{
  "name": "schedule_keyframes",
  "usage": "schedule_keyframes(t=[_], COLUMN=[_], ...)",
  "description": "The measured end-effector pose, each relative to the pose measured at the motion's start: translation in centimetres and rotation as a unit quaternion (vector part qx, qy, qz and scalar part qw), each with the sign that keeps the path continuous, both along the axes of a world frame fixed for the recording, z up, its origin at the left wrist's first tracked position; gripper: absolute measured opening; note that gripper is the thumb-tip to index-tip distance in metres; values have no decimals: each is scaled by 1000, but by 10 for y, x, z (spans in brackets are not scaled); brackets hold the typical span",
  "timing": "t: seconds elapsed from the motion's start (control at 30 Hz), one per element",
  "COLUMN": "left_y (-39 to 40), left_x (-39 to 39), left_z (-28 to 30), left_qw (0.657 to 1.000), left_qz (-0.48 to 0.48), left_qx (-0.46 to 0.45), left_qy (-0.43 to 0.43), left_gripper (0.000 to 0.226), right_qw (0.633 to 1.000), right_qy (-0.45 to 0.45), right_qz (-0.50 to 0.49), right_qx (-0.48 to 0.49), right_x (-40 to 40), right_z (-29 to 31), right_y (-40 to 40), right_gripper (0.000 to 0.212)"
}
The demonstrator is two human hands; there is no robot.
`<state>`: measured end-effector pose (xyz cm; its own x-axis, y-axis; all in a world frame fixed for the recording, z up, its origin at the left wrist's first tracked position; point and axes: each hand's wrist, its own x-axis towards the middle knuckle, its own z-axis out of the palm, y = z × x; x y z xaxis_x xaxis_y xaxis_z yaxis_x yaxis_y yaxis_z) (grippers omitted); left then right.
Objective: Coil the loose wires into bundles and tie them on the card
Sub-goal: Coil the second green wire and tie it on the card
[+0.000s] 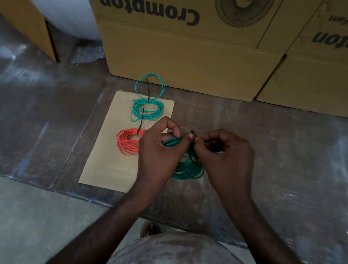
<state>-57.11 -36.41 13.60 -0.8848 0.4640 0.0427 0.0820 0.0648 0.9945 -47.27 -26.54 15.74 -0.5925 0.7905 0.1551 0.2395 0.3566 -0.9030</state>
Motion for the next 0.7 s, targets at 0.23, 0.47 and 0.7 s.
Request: schedule_keyframes(t=[0.23, 0.47, 0.7], left_y=[-2, -3, -3], left_x=[2, 1, 3], left_z=[0, -1, -3], left_qw=[1000, 997, 996], left_qz=[-8, -18, -44], left_qx=[6, -12, 4], left_qy=[3, 71, 78], left_gripper=[29, 26, 21], right_qw=[1000, 1000, 999], right_qy=[-1, -3, 4], right_qz=[-2, -8, -17], right_qx=[-17, -20, -40], right_x=[1, 1, -2], right_z=[2, 2, -1], right_y=[0, 0, 3], right_gripper=[6, 6, 2])
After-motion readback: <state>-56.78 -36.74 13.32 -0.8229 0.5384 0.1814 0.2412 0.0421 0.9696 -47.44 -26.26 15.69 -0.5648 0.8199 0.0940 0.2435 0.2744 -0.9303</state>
